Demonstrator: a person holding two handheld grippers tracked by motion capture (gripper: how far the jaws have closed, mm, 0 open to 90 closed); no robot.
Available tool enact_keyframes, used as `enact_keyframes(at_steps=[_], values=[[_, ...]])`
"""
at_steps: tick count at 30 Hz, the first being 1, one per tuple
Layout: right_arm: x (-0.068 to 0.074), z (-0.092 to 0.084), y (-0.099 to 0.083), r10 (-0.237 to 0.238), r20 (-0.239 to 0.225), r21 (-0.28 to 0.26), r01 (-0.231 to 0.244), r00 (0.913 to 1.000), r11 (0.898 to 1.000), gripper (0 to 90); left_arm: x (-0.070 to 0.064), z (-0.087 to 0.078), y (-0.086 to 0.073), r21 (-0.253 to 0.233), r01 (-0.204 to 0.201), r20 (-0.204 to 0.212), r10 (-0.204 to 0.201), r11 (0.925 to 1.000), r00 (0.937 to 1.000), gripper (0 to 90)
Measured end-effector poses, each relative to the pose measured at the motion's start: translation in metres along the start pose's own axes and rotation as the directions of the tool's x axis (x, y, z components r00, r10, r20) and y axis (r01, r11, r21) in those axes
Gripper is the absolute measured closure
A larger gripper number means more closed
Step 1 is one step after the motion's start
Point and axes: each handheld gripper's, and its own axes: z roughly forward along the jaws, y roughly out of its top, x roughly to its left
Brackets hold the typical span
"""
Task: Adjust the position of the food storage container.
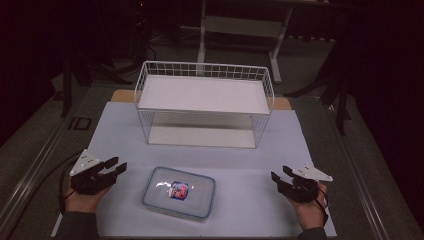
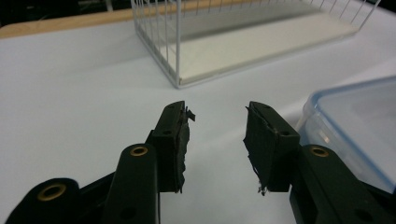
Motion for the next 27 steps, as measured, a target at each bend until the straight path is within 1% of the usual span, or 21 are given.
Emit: enact_keyframes(at_steps=[3,5,6,7,10,11,12,13,14,15,16,18,19,20,21,22,23,24,25,26,27], values=[[0.004,-0.002,0.002,-0.001,-0.021,-0.013,0.001,0.9998,1.000,48.9,0.000,-0.002,0.001,-0.018,0.013,0.003,-0.013,0.9998,0.9999,57.8],[0.010,-0.003,0.005,-0.019,-0.042,-0.025,0.018,0.9989,1.000,50.7,-0.002,-0.005,0.001,-0.030,0.014,0.001,-0.014,0.9994,0.9999,57.8],[0.017,-0.004,0.009,-0.033,-0.066,-0.040,0.030,0.9972,0.999,52.8,-0.003,-0.008,0.001,-0.039,0.011,0.004,-0.011,0.9992,0.9999,57.8],[0.017,-0.004,0.009,-0.033,-0.066,-0.040,0.030,0.9972,0.999,52.8,-0.003,-0.008,0.001,-0.039,0.011,0.004,-0.011,0.9992,0.9999,57.8],[0.030,-0.004,0.016,-0.046,-0.124,-0.072,0.038,0.9911,0.997,59.1,-0.005,-0.012,0.001,-0.054,0.010,0.017,-0.009,0.9985,0.9998,57.0],[0.030,-0.004,0.016,-0.046,-0.124,-0.072,0.038,0.9911,0.997,59.1,-0.005,-0.012,0.001,-0.054,0.010,0.017,-0.009,0.9985,0.9998,56.7],[0.038,-0.002,0.018,-0.052,-0.159,-0.083,0.039,0.9859,0.996,65.1,-0.006,-0.012,0.001,-0.054,0.017,0.013,-0.016,0.9984,0.9998,56.5],[0.038,-0.002,0.018,-0.052,-0.159,-0.083,0.039,0.9859,0.996,65.1,-0.006,-0.012,0.001,-0.054,0.017,0.013,-0.016,0.9984,0.9998,56.2],[0.048,-0.001,0.021,-0.071,-0.194,-0.088,0.054,0.9784,0.995,71.4,-0.005,-0.012,0.002,-0.057,0.014,0.014,-0.014,0.9982,0.9998,56.1],[0.048,-0.001,0.021,-0.071,-0.194,-0.088,0.054,0.9784,0.995,71.4,-0.005,-0.012,0.002,-0.057,0.014,0.014,-0.014,0.9982,0.9998,56.1],[0.059,0.001,0.023,-0.103,-0.227,-0.094,0.084,0.9684,0.992,78.4,-0.006,-0.011,0.002,-0.062,0.013,0.011,-0.012,0.9980,0.9999,56.1],[0.070,0.003,0.026,-0.125,-0.252,-0.100,0.103,0.9597,0.990,86.2,-0.007,-0.011,0.002,-0.061,0.009,0.013,-0.008,0.9981,0.9999,56.0],[0.070,0.003,0.026,-0.125,-0.252,-0.100,0.103,0.9597,0.990,86.2,-0.007,-0.011,0.002,-0.061,0.009,0.013,-0.008,0.9981,0.9999,56.0],[0.082,0.004,0.029,-0.136,-0.293,-0.115,0.106,0.9463,0.988,89.6,-0.008,-0.011,0.003,-0.062,0.002,0.016,-0.001,0.9981,0.9999,56.1],[0.086,0.004,0.030,-0.139,-0.308,-0.114,0.109,0.9412,0.987,89.7,-0.008,-0.011,0.003,-0.062,0.002,0.016,-0.001,0.9981,0.9999,56.0],[0.086,0.004,0.030,-0.139,-0.308,-0.114,0.109,0.9412,0.987,89.7,-0.008,-0.011,0.003,-0.062,0.001,0.018,0.001,0.9981,0.9998,56.0],[0.092,0.006,0.032,-0.149,-0.323,-0.113,0.119,0.9345,0.987,89.8,-0.008,-0.011,0.003,-0.061,-0.001,0.020,0.002,0.9981,0.9998,56.1],[0.101,0.009,0.033,-0.168,-0.351,-0.107,0.139,0.9210,0.985,89.8,-0.008,-0.011,0.003,-0.061,-0.001,0.020,0.002,0.9981,0.9998,56.3],[0.108,0.011,0.032,-0.172,-0.373,-0.105,0.143,0.9118,0.984,89.9,-0.008,-0.012,0.003,-0.063,-0.001,0.023,0.002,0.9980,0.9997,56.3],[0.108,0.011,0.032,-0.172,-0.373,-0.105,0.143,0.9118,0.984,89.9,-0.008,-0.012,0.003,-0.063,-0.001,0.023,0.002,0.9980,0.9997,56.3],[0.118,0.014,0.032,-0.183,-0.402,-0.100,0.155,0.8973,0.983,89.9,-0.009,-0.013,0.003,-0.070,0.001,0.025,0.001,0.9975,0.9997,56.3]])
